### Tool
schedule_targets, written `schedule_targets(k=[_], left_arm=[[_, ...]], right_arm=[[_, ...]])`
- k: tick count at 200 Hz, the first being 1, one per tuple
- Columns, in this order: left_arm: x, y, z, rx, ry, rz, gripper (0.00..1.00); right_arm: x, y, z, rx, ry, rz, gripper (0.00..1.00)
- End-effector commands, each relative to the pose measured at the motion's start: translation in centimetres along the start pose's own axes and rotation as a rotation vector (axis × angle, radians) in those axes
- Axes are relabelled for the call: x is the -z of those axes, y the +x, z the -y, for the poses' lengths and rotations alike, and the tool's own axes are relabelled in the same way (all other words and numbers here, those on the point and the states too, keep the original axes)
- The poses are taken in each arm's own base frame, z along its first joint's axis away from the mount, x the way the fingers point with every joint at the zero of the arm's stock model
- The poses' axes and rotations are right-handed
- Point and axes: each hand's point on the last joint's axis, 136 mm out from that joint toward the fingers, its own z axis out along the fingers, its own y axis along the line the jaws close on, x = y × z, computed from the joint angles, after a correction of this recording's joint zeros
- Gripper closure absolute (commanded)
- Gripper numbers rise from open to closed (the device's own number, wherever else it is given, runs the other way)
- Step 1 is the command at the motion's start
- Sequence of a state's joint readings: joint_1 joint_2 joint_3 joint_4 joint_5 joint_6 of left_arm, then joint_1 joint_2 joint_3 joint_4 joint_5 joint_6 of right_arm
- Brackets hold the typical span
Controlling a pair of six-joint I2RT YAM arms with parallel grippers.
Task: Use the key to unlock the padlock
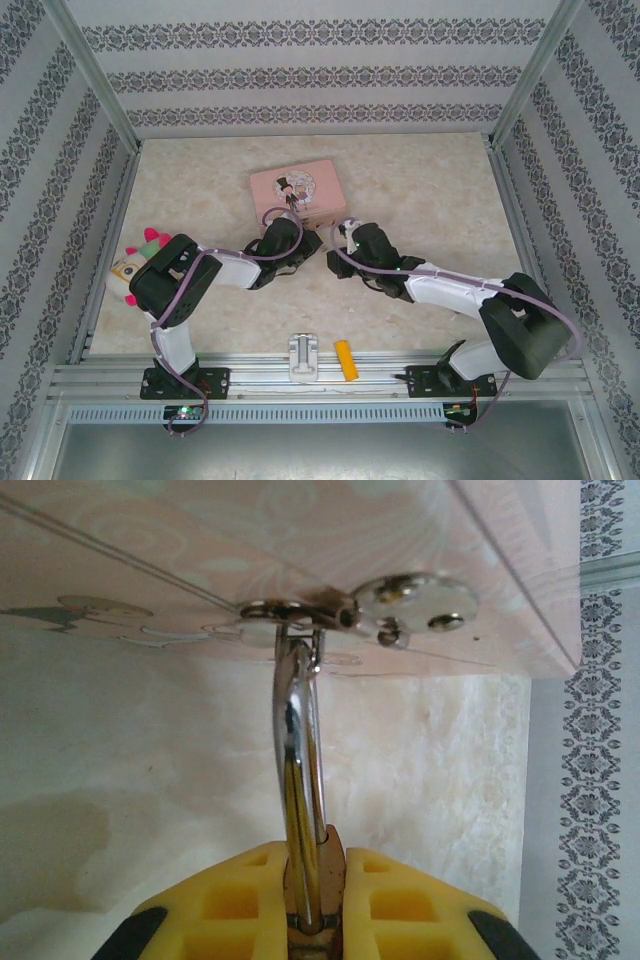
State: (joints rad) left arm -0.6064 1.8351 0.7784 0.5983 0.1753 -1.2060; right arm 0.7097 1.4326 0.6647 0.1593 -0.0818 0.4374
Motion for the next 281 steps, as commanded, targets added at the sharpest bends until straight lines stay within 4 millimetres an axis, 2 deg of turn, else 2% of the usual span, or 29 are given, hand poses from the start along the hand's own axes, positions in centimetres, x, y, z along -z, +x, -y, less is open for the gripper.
schedule_targets(k=[1,36,64,145,213,266,281], left_arm=[[0.5,1.0,0.3,-0.005,-0.002,-0.072,1.00],[1.0,1.1,0.8,-0.027,0.001,-0.089,1.00],[1.0,1.3,1.2,-0.025,0.015,-0.115,1.00],[1.1,1.7,1.9,0.000,0.042,-0.181,1.00],[1.4,1.9,2.3,0.018,0.066,-0.208,1.00],[1.4,2.4,1.6,0.024,0.052,-0.231,1.00],[1.4,2.4,1.7,0.027,0.057,-0.234,1.00]], right_arm=[[-0.6,0.0,1.5,0.215,0.164,-0.012,0.77],[-1.7,-0.3,1.4,0.329,0.223,-0.009,0.77],[-2.3,-0.5,1.6,0.373,0.241,0.000,0.71],[-3.4,0.4,0.2,0.478,0.155,0.020,0.68],[-5.8,0.8,1.7,0.489,0.225,-0.016,0.69],[-5.5,-0.6,1.1,0.492,0.222,0.046,0.70],[-5.2,-1.0,1.0,0.498,0.221,0.062,0.73]])
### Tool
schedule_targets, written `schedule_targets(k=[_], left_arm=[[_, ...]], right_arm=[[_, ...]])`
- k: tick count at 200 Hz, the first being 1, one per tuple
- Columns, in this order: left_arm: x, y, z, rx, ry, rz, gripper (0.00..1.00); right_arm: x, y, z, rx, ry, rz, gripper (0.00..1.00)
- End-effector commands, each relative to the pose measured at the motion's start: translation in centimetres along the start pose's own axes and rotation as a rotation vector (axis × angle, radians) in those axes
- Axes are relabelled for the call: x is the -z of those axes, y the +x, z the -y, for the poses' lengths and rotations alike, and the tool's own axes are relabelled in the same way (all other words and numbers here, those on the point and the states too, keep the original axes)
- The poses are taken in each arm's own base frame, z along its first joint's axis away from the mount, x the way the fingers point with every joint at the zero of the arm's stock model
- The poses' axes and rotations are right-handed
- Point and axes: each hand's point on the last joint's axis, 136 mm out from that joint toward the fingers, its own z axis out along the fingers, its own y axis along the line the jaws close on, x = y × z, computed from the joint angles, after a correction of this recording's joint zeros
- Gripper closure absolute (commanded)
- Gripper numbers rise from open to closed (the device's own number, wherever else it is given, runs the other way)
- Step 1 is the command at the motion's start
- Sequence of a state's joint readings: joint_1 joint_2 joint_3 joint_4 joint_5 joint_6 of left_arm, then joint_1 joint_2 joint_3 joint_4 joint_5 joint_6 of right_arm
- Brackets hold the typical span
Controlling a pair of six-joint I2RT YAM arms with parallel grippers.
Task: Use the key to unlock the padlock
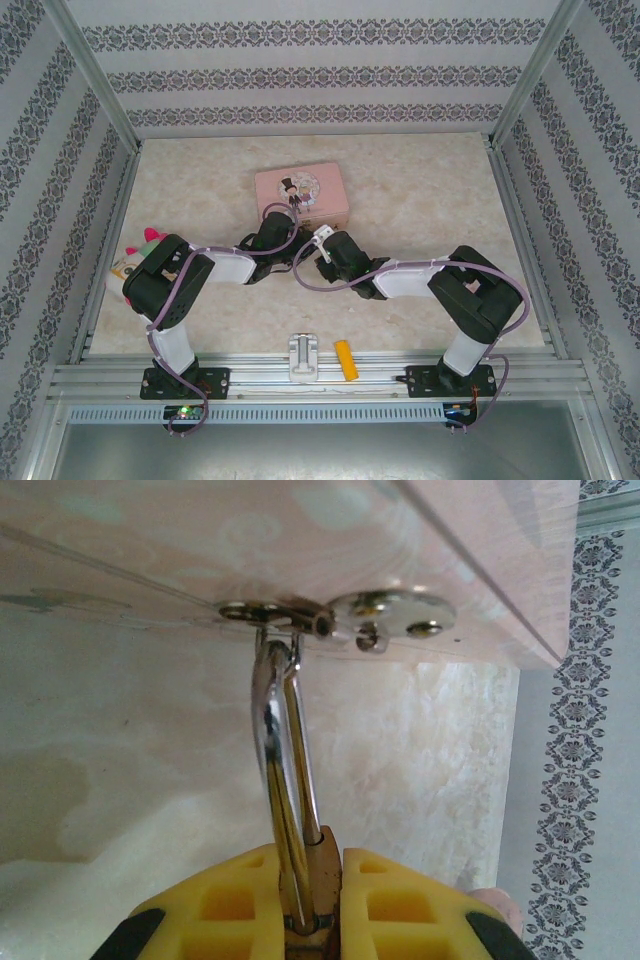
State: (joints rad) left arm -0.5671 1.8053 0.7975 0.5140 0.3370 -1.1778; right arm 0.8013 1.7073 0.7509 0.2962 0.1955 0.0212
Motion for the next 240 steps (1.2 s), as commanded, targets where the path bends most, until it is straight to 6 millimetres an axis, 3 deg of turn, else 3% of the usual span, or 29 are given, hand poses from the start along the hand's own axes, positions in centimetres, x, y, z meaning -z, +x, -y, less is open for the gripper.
schedule_targets(k=[1,19,57,71,111,132,176,240], left_arm=[[0.5,1.6,1.3,0.026,0.041,-0.102,1.00],[0.5,1.8,1.3,0.026,0.043,-0.109,1.00],[0.7,1.9,1.9,0.008,0.059,-0.124,1.00],[0.7,2.0,2.0,0.004,0.064,-0.128,1.00],[0.5,2.3,2.2,-0.006,0.079,-0.152,1.00],[0.3,2.5,2.1,0.000,0.085,-0.161,1.00],[0.1,2.8,2.1,-0.007,0.090,-0.178,0.99],[0.4,3.2,1.5,-0.011,0.082,-0.189,0.98]], right_arm=[[0.5,-1.8,0.1,0.013,0.021,0.062,0.73],[0.6,-2.4,0.4,0.011,0.032,0.084,0.79],[0.3,-3.5,0.6,-0.007,0.024,0.118,0.82],[-0.1,-3.7,0.6,-0.028,-0.001,0.119,0.88],[-0.1,-3.8,0.5,-0.188,-0.198,0.105,0.97],[0.2,-4.0,1.4,-0.314,-0.287,0.095,1.00],[0.5,-4.9,3.7,-0.580,-0.456,0.079,1.00],[0.3,-5.4,6.1,-0.770,-0.552,0.089,1.00]])
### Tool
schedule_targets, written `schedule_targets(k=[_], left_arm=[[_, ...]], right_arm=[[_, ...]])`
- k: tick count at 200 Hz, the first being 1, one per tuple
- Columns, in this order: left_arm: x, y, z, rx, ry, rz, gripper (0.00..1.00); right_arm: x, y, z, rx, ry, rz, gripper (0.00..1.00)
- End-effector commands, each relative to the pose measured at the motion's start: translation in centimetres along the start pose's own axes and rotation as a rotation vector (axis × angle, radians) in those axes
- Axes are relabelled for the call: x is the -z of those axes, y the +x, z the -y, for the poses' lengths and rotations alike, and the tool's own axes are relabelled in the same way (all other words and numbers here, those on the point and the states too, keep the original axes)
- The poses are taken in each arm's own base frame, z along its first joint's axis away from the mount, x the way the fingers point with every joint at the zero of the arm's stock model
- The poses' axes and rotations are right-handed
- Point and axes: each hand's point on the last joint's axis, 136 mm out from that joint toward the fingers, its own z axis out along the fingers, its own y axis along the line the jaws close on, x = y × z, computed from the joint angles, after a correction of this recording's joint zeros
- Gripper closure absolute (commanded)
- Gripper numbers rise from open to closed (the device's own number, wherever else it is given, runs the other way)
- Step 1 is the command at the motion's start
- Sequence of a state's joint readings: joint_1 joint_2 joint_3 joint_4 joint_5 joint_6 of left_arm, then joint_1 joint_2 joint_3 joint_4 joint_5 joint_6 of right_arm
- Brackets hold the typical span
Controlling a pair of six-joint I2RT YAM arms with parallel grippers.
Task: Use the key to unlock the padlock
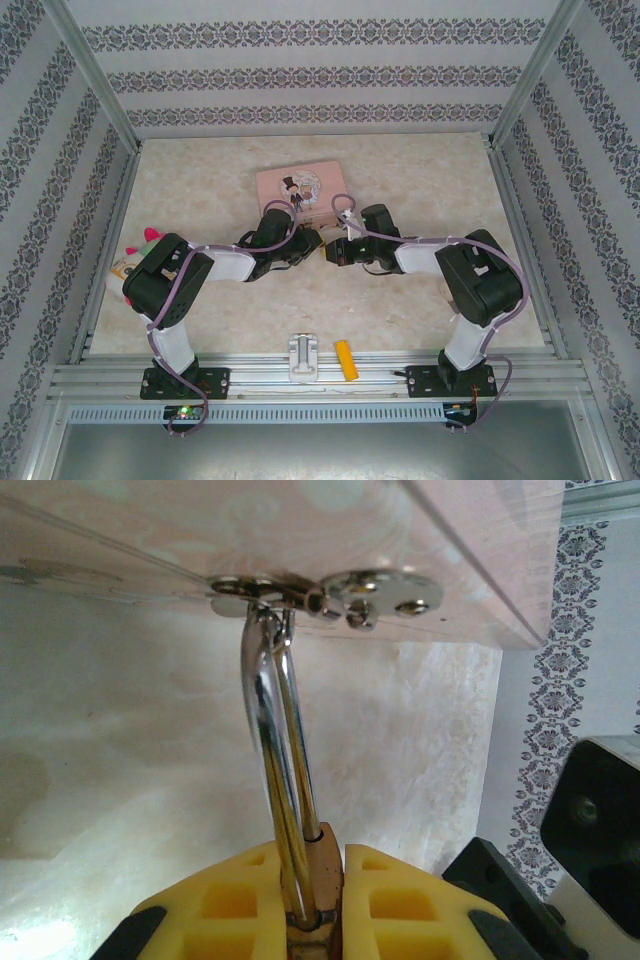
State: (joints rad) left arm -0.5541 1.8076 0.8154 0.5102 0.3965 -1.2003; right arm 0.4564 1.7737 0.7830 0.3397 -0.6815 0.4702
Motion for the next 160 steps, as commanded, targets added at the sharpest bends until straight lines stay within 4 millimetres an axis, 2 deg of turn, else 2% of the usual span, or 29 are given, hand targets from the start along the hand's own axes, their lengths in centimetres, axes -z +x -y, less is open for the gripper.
schedule_targets(k=[1,36,64,102,132,148,160], left_arm=[[0.2,3.1,0.6,-0.036,0.048,-0.150,0.98],[0.4,3.2,0.3,-0.037,0.044,-0.154,0.98],[0.6,3.2,0.1,-0.039,0.045,-0.152,0.98],[0.8,2.9,0.2,-0.045,0.046,-0.138,0.98],[0.8,3.0,0.5,-0.056,0.052,-0.148,0.98],[0.9,3.0,0.5,-0.060,0.053,-0.146,0.98],[0.9,3.0,0.3,-0.057,0.049,-0.144,0.98]], right_arm=[[2.1,-6.7,1.2,-0.052,-0.001,0.210,1.00],[2.6,-7.7,0.5,-0.140,-0.157,0.242,1.00],[2.6,-8.4,0.4,-0.205,-0.219,0.250,1.00],[3.1,-7.7,0.8,-0.197,-0.179,0.265,1.00],[3.3,-7.4,0.4,-0.231,-0.198,0.260,1.00],[3.4,-7.2,0.5,-0.255,-0.192,0.264,0.97],[3.7,-7.2,0.3,-0.251,-0.186,0.275,0.91]])
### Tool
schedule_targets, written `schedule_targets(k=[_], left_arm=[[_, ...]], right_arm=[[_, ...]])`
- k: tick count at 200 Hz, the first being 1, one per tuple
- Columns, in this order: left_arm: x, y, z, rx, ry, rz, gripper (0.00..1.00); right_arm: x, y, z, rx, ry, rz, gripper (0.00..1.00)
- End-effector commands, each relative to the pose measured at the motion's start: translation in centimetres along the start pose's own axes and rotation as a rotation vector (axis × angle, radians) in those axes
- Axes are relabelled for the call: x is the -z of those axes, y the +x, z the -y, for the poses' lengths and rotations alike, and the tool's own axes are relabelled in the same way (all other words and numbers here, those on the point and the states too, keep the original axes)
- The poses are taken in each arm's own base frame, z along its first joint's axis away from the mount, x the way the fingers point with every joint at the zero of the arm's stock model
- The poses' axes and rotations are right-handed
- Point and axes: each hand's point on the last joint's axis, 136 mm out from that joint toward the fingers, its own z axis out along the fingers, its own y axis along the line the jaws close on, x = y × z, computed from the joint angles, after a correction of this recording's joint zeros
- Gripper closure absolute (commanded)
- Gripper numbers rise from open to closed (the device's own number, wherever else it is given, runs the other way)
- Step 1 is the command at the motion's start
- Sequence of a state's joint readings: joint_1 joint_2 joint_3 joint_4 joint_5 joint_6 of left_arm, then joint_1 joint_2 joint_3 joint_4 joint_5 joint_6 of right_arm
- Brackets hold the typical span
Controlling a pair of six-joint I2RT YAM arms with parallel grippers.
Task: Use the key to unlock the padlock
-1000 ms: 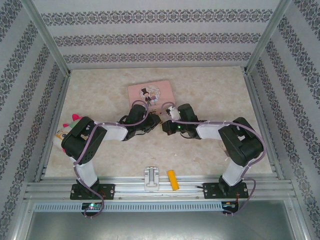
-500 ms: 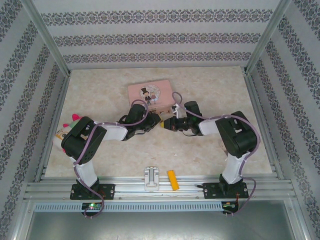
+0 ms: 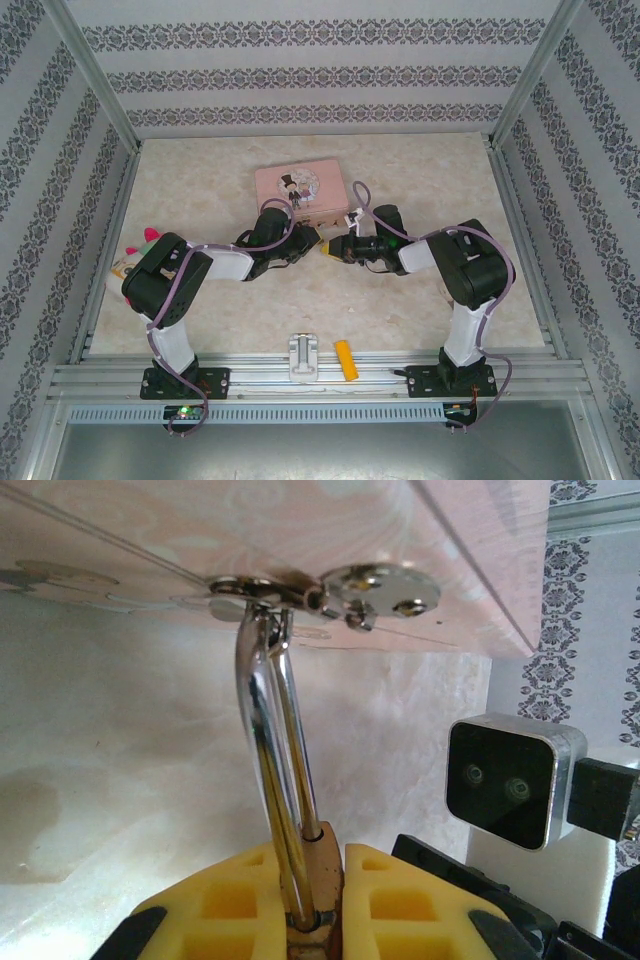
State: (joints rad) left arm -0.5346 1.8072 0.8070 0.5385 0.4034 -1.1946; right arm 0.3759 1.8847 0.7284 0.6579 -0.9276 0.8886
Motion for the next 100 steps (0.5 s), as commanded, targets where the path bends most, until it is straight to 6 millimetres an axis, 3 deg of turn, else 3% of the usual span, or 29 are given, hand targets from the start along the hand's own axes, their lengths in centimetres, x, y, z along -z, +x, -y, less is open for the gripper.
schedule_targets(k=[1,40,100], left_arm=[[0.7,3.8,0.3,-0.053,0.033,-0.161,0.98],[1.0,3.5,0.0,-0.042,0.022,-0.147,0.99],[1.3,3.0,0.5,-0.035,0.030,-0.135,0.99]], right_arm=[[3.1,-6.3,-2.5,0.120,-0.001,0.271,0.90],[4.0,-4.9,-3.0,0.243,0.129,0.309,0.77],[3.7,-1.4,-3.5,0.617,0.528,0.295,0.76]])
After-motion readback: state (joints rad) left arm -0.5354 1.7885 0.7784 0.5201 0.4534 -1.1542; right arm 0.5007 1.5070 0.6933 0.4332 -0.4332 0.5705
